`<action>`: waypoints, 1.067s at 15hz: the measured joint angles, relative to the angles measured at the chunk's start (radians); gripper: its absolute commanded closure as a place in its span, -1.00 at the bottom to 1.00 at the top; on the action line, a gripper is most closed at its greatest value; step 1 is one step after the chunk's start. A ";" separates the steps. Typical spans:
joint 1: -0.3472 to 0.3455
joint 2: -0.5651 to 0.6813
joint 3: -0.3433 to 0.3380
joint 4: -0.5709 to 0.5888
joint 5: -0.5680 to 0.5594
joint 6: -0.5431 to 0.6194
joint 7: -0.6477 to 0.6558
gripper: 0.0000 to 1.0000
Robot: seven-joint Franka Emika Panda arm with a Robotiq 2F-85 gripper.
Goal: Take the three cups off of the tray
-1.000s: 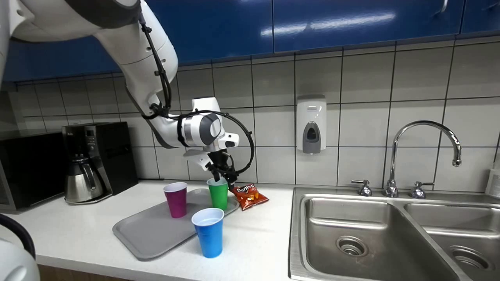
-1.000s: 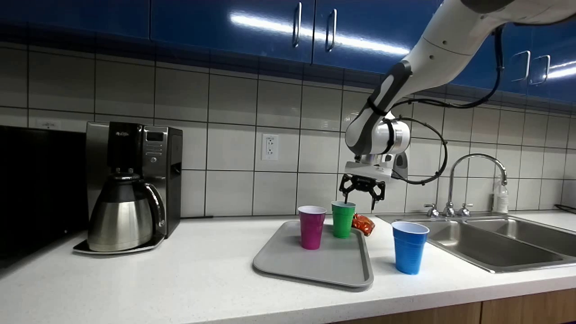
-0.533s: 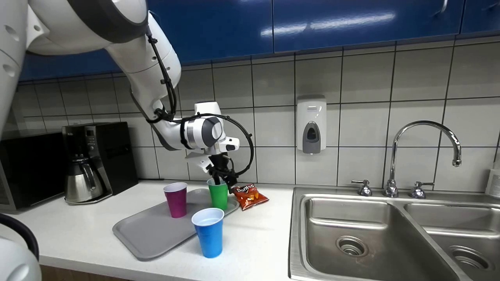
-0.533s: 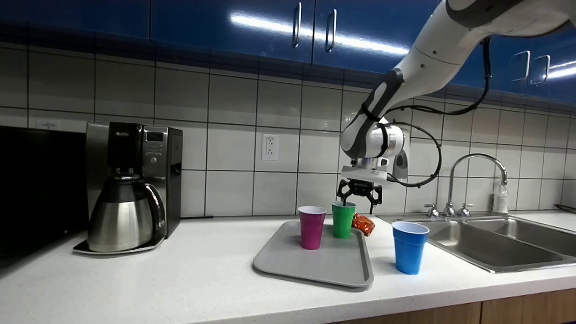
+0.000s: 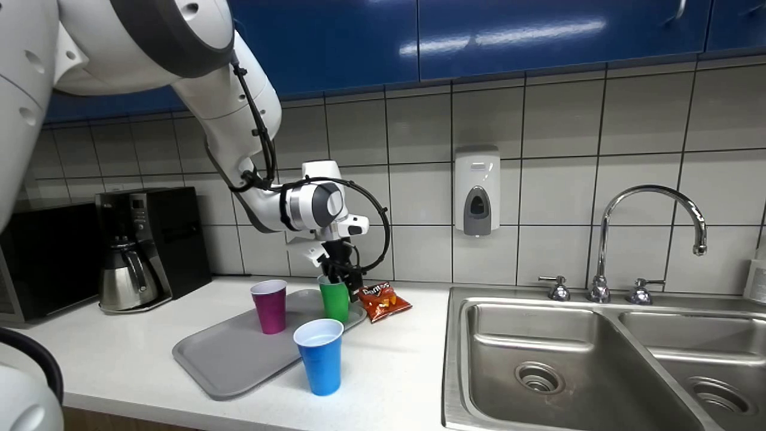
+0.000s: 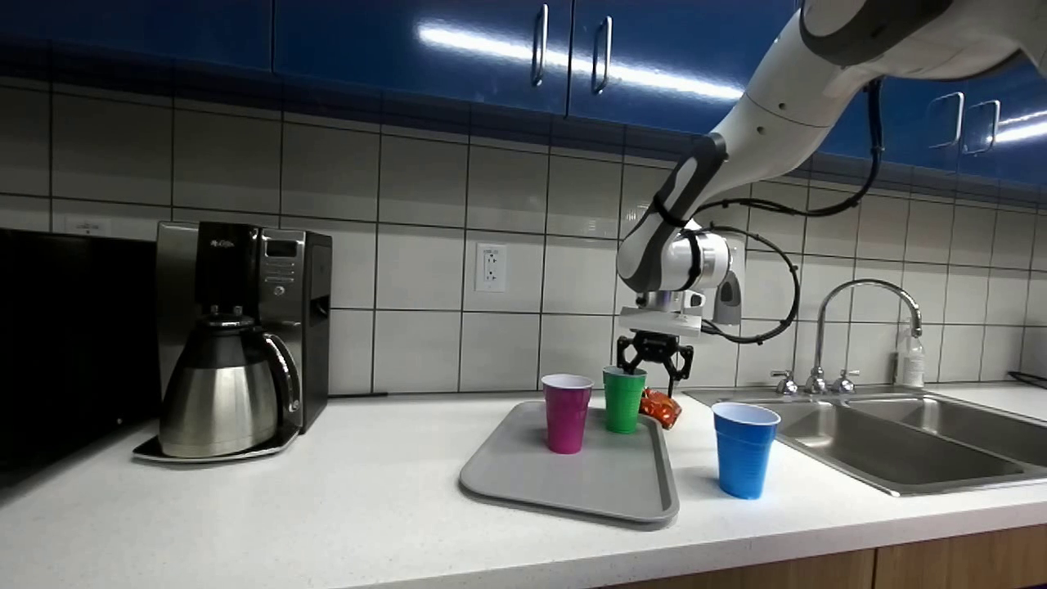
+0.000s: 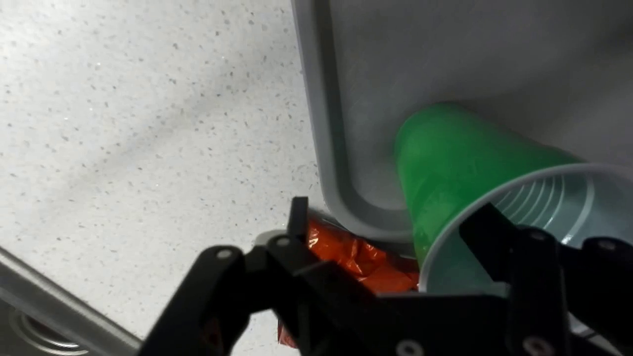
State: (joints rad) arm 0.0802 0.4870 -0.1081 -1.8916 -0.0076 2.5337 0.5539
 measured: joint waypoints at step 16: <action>0.002 0.016 0.000 0.032 0.020 -0.007 0.000 0.99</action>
State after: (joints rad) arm 0.0820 0.5031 -0.1081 -1.8594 0.0125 2.5268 0.5539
